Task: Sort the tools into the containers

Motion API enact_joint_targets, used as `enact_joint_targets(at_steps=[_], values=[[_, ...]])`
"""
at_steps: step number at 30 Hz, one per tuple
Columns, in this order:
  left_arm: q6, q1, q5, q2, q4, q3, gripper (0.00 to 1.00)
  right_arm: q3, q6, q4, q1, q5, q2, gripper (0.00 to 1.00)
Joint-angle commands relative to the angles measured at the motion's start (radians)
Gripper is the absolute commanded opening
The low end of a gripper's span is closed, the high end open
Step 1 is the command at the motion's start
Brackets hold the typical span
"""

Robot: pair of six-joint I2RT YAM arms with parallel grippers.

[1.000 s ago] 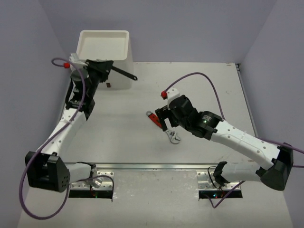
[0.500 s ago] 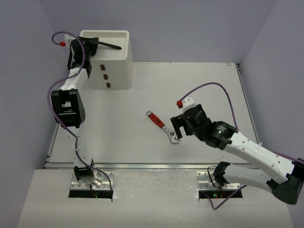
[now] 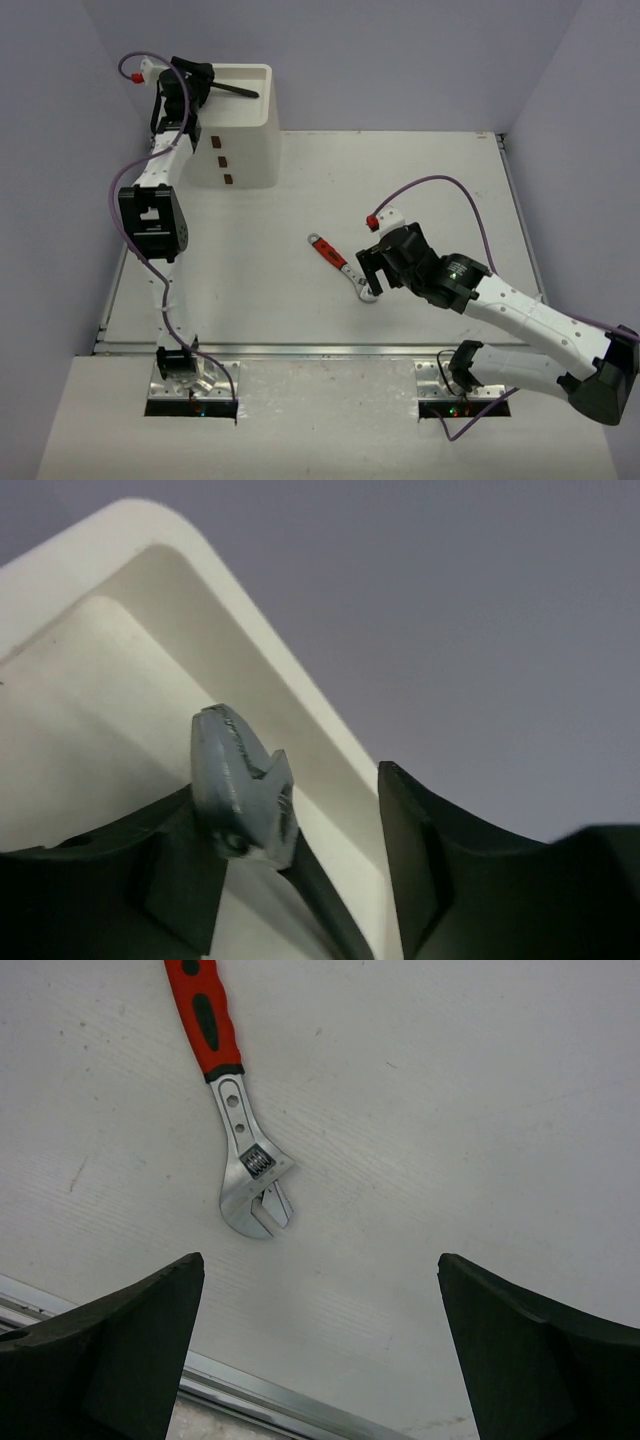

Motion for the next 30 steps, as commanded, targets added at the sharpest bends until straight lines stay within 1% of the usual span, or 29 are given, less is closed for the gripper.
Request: enact_joint_targets(at_steps=[1, 2, 3, 4, 5, 6, 8, 11, 13, 15, 18, 23, 25, 27, 30], values=[[0.068, 0.001, -0.093, -0.007, -0.071, 0.092, 0.71, 0.025, -0.004, 0.015, -0.005, 0.005, -0.01, 0.99], [0.078, 0.001, -0.093, -0.006, -0.089, 0.093, 0.71, 0.025, -0.004, 0.015, -0.005, 0.006, -0.01, 0.99], [0.098, 0.001, -0.12, 0.007, -0.122, 0.151, 0.81, 0.026, -0.005, 0.013, -0.005, 0.005, -0.012, 0.99], [0.116, 0.001, -0.135, 0.015, -0.151, 0.181, 0.86, 0.027, -0.005, 0.012, -0.005, 0.003, -0.013, 0.99], [0.136, 0.001, -0.145, 0.02, -0.171, 0.198, 0.95, 0.027, -0.005, 0.011, -0.005, 0.003, -0.013, 0.99], [0.174, 0.0, -0.151, 0.025, -0.175, 0.214, 1.0, 0.028, -0.005, 0.01, -0.005, 0.001, -0.013, 0.99], [0.251, -0.001, -0.176, 0.058, -0.189, 0.292, 1.0, 0.029, -0.005, 0.011, -0.005, -0.007, -0.013, 0.99], [0.376, -0.004, -0.203, 0.075, -0.185, 0.323, 1.0, 0.027, -0.006, 0.013, -0.003, -0.012, -0.021, 0.99], [0.434, -0.004, -0.241, 0.069, -0.164, 0.309, 1.0, 0.023, -0.007, 0.017, -0.004, -0.018, -0.027, 0.99], [0.491, -0.004, -0.251, 0.069, -0.112, 0.295, 1.0, 0.02, -0.007, 0.018, -0.005, -0.024, -0.029, 0.99], [0.533, -0.001, -0.262, 0.073, -0.098, 0.294, 1.0, 0.02, -0.01, 0.026, -0.005, -0.034, -0.025, 0.99], [0.541, 0.007, -0.296, 0.045, -0.133, 0.342, 1.0, 0.017, -0.016, 0.03, -0.005, -0.052, 0.001, 0.99], [0.536, 0.008, -0.27, -0.032, -0.2, 0.334, 1.0, 0.029, -0.026, 0.028, -0.007, -0.067, 0.046, 0.99], [0.508, 0.007, -0.249, -0.124, -0.234, 0.3, 1.0, 0.051, -0.036, 0.023, -0.014, -0.123, 0.102, 0.99], [0.477, 0.007, -0.179, -0.402, -0.242, 0.082, 1.0, 0.125, -0.059, 0.02, -0.058, -0.226, 0.243, 0.99]])
